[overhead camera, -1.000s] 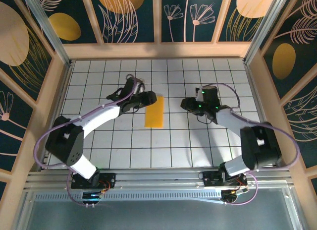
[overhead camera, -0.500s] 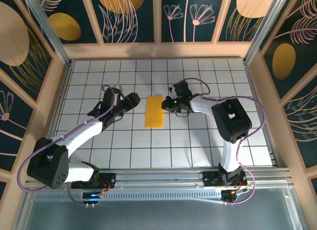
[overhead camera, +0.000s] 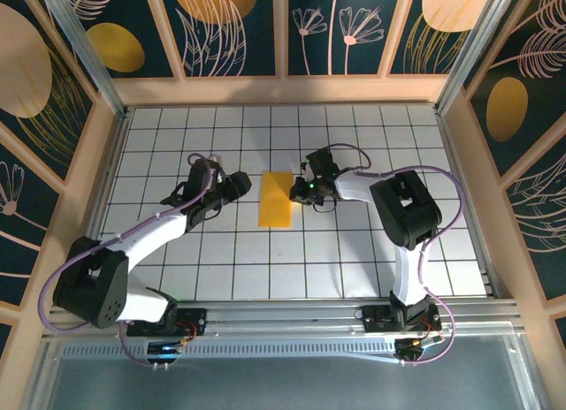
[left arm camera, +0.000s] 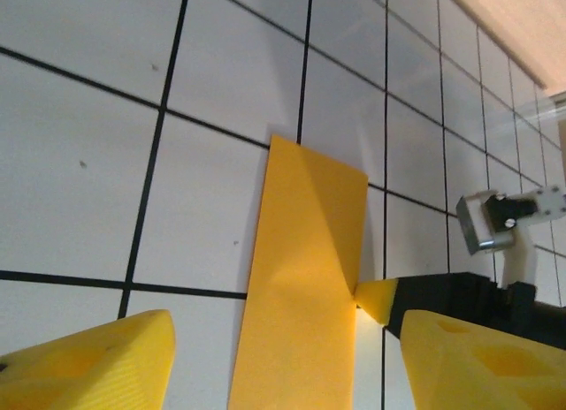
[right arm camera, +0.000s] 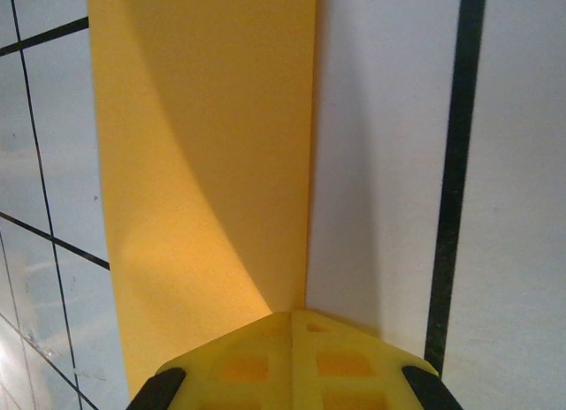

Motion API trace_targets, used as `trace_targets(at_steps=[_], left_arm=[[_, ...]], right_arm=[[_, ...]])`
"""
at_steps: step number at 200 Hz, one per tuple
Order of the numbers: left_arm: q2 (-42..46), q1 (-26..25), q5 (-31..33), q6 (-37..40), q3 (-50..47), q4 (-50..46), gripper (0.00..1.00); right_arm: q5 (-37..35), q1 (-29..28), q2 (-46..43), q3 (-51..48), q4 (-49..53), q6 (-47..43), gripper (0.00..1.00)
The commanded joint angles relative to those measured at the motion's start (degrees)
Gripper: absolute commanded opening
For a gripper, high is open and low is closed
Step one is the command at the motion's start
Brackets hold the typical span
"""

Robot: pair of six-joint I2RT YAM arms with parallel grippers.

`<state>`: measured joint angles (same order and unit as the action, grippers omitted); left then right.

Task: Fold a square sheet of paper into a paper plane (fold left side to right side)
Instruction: Third fold the triangle at the center of the table.

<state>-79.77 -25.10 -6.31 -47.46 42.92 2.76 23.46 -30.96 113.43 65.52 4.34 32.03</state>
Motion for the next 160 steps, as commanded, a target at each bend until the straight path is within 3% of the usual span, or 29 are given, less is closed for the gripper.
trace_targets(at_steps=[1, 46, 110, 160], left_arm=[[-3.6, 0.3, -6.0, 2.4, 2.0, -0.8, 0.61], [-11.8, 0.2, -13.2, 2.5, 4.0, -0.7, 0.47], [-17.9, 0.2, -15.0, 3.2, 5.8, -0.1, 0.43], [-22.8, 0.2, -16.6, 3.8, 7.6, 0.7, 0.42]], right_arm=[[-3.1, -1.1, 1.6, 0.8, 4.3, -2.7, 0.0], [-6.3, -1.3, 1.8, 1.1, 7.1, -4.8, 0.0], [-12.7, -2.9, 4.2, 5.7, 14.3, -6.2, 0.0], [-12.5, -3.2, 4.0, 5.6, 14.2, -6.1, 0.0]])
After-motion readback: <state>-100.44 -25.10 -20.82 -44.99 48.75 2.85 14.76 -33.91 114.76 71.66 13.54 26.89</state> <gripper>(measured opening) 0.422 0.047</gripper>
